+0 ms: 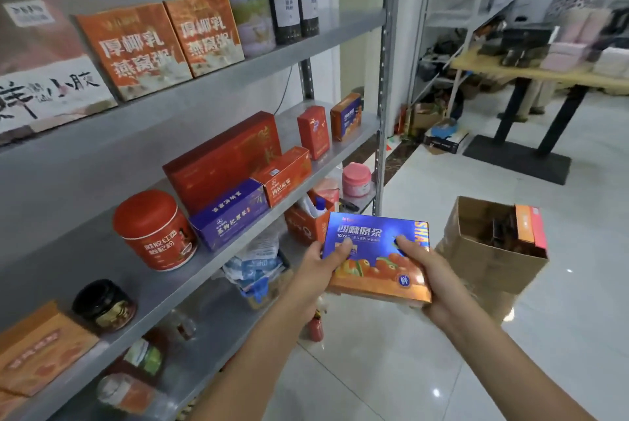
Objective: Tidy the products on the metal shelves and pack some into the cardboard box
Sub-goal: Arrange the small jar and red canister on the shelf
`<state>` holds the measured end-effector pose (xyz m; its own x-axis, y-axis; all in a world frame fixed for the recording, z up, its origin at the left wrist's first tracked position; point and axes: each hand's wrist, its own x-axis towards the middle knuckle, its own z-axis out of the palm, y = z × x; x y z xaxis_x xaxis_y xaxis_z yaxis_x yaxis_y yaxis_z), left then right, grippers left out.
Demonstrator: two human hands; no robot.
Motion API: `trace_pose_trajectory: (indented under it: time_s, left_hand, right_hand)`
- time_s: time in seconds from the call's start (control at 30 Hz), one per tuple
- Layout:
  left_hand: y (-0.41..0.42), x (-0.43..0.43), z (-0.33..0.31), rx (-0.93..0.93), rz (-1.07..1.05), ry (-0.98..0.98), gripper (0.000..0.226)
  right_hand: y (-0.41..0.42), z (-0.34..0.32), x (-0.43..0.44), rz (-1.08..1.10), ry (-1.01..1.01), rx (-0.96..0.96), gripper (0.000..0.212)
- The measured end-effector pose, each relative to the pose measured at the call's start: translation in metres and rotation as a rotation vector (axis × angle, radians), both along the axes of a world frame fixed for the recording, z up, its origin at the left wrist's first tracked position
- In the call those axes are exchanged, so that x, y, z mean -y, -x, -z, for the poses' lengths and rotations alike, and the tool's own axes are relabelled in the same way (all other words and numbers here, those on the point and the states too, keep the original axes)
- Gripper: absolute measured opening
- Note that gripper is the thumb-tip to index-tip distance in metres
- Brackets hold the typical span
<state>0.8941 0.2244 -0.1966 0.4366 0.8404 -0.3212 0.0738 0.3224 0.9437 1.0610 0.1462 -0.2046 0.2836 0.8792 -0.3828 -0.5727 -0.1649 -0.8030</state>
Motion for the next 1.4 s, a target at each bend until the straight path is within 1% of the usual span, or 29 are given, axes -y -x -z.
trace_pose_trajectory:
  time_s: [0.03, 0.1, 0.13, 0.17, 0.2, 0.23, 0.27, 0.3, 0.33, 0.37, 0.47, 0.57, 0.63, 0.7, 0.73, 0.83, 0.87, 0.9, 0.93, 1.0, 1.07, 1.13, 1.2, 1.3, 1.37, 1.4]
  left_hand:
    - [0.001, -0.008, 0.002, -0.027, 0.043, -0.003, 0.037]
    - [0.001, -0.024, 0.007, -0.077, 0.162, -0.034, 0.025]
    - [0.0, -0.032, 0.01, -0.091, 0.216, -0.058, 0.023]
    - [-0.001, -0.039, 0.014, -0.095, 0.267, -0.081, 0.026]
    - [-0.003, -0.044, 0.017, -0.109, 0.305, -0.102, 0.035]
    - [-0.007, -0.05, 0.021, -0.134, 0.352, -0.116, 0.046]
    - [-0.012, -0.056, 0.024, -0.16, 0.404, -0.122, 0.052]
    - [-0.019, -0.06, 0.025, -0.165, 0.471, -0.123, 0.051]
    - [-0.026, -0.064, 0.027, -0.169, 0.539, -0.12, 0.044]
    - [-0.035, -0.069, 0.029, -0.174, 0.607, -0.118, 0.039]
    - [-0.069, -0.078, 0.026, -0.157, 0.771, -0.128, 0.042]
    - [-0.114, -0.089, 0.027, -0.13, 0.853, -0.147, 0.044]
    - [-0.147, -0.097, 0.026, -0.131, 0.922, -0.161, 0.047]
    - [-0.183, -0.107, 0.029, -0.145, 0.977, -0.188, 0.038]
    - [-0.195, -0.11, 0.029, -0.159, 0.993, -0.194, 0.036]
    - [-0.259, -0.122, 0.031, -0.182, 1.097, -0.202, 0.042]
    - [-0.279, -0.124, 0.032, -0.184, 1.142, -0.204, 0.044]
    - [-0.299, -0.128, 0.034, -0.205, 1.166, -0.205, 0.046]
    - [-0.319, -0.133, 0.037, -0.222, 1.167, -0.213, 0.049]
    - [-0.355, -0.145, 0.05, -0.256, 1.143, -0.298, 0.056]
    - [-0.385, -0.155, 0.071, -0.323, 1.078, -0.392, 0.068]
    - [-0.406, -0.164, 0.086, -0.477, 0.953, -0.449, 0.072]
    - [-0.417, -0.175, 0.103, -0.66, 0.855, -0.591, 0.07]
    - [-0.435, -0.197, 0.142, -0.925, 0.879, -0.776, 0.073]
    - [-0.452, -0.208, 0.168, -1.008, 0.902, -0.85, 0.074]
    - [-0.462, -0.213, 0.181, -1.012, 0.905, -0.886, 0.075]
  right_hand:
    - [0.004, 0.005, -0.003, 0.024, 0.029, -0.029, 0.061]
    - [0.008, 0.015, -0.006, 0.059, 0.041, -0.052, 0.055]
    - [0.008, 0.02, -0.006, 0.059, 0.043, -0.047, 0.052]
    - [0.007, 0.023, -0.003, 0.052, 0.043, -0.034, 0.05]
    - [0.003, 0.027, 0.001, 0.037, 0.039, -0.015, 0.048]
    - [-0.002, 0.028, 0.006, 0.03, 0.049, 0.018, 0.05]
    - [-0.009, 0.028, 0.012, 0.033, 0.063, 0.069, 0.057]
    - [-0.019, 0.028, 0.018, 0.032, 0.079, 0.136, 0.069]
    - [-0.03, 0.029, 0.024, 0.028, 0.09, 0.203, 0.079]
    - [-0.04, 0.027, 0.03, 0.01, 0.098, 0.265, 0.084]
    - [-0.067, 0.015, 0.041, -0.11, 0.109, 0.426, 0.077]
    - [-0.101, 0.009, 0.039, -0.134, 0.172, 0.568, 0.074]
    - [-0.13, 0.008, 0.034, -0.147, 0.237, 0.638, 0.078]
    - [-0.161, 0.01, 0.029, -0.176, 0.267, 0.653, 0.086]
    - [-0.169, 0.011, 0.026, -0.191, 0.272, 0.645, 0.084]
    - [-0.212, 0.014, 0.008, -0.197, 0.261, 0.608, 0.058]
    - [-0.226, 0.016, 0.001, -0.195, 0.257, 0.614, 0.057]
    - [-0.239, 0.018, -0.005, -0.181, 0.257, 0.629, 0.061]
    - [-0.251, 0.022, -0.01, -0.156, 0.265, 0.646, 0.069]
    - [-0.276, 0.032, -0.019, -0.075, 0.29, 0.691, 0.081]
    - [-0.299, 0.049, -0.029, -0.001, 0.358, 0.836, 0.087]
    - [-0.319, 0.067, -0.041, 0.102, 0.496, 1.053, 0.089]
    - [-0.342, 0.086, -0.056, 0.24, 0.602, 1.182, 0.088]
    - [-0.376, 0.115, -0.085, 0.302, 0.694, 1.226, 0.086]
    - [-0.397, 0.137, -0.108, 0.299, 0.759, 1.236, 0.084]
    - [-0.406, 0.15, -0.119, 0.291, 0.789, 1.244, 0.084]
